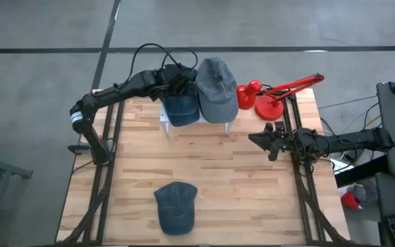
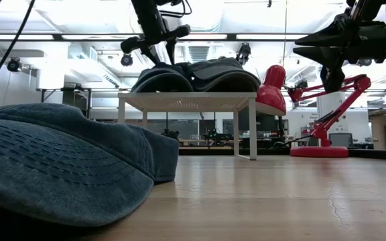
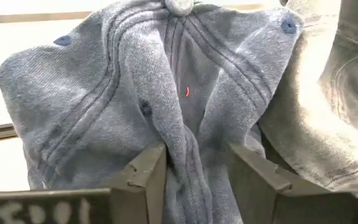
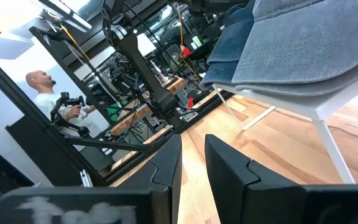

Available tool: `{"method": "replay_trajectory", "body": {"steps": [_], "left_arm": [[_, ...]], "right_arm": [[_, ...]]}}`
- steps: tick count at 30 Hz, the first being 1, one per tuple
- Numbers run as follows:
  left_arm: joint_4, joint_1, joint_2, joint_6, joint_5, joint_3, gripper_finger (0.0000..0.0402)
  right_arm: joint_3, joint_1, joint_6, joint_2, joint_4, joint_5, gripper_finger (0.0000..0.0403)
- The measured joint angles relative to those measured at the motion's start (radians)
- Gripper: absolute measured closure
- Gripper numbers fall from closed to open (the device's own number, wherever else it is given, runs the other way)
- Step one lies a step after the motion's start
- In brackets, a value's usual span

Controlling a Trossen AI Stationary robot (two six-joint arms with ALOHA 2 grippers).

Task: Pick & Place hat
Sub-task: Stack the top blue cap on top of the other blue cap on the shelf, then stack the blue cap on top of the other blue cap on the shelf

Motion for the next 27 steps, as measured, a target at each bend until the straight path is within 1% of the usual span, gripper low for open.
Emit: {"method": "replay_trajectory", "body": {"steps": [5, 12, 18, 27], "left_arm": [[-0.009, 0.000, -0.003, 0.000, 0.009, 0.003, 0.0215], [-0.031, 0.000, -0.011, 0.004, 0.046, 0.003, 0.0190], [-0.030, -0.002, -0.038, 0.005, 0.066, 0.003, 0.0180], [-0.030, -0.019, -0.083, 0.025, 0.068, 0.003, 0.0179]], "right_arm": [[0.000, 0.000, 0.000, 0.000, 0.000, 0.000, 0.0335], [0.000, 0.000, 0.000, 0.000, 0.000, 0.000, 0.0335], [0.000, 0.000, 0.000, 0.000, 0.000, 0.000, 0.0335], [0.000, 0.000, 0.000, 0.000, 0.000, 0.000, 0.0335]]}}
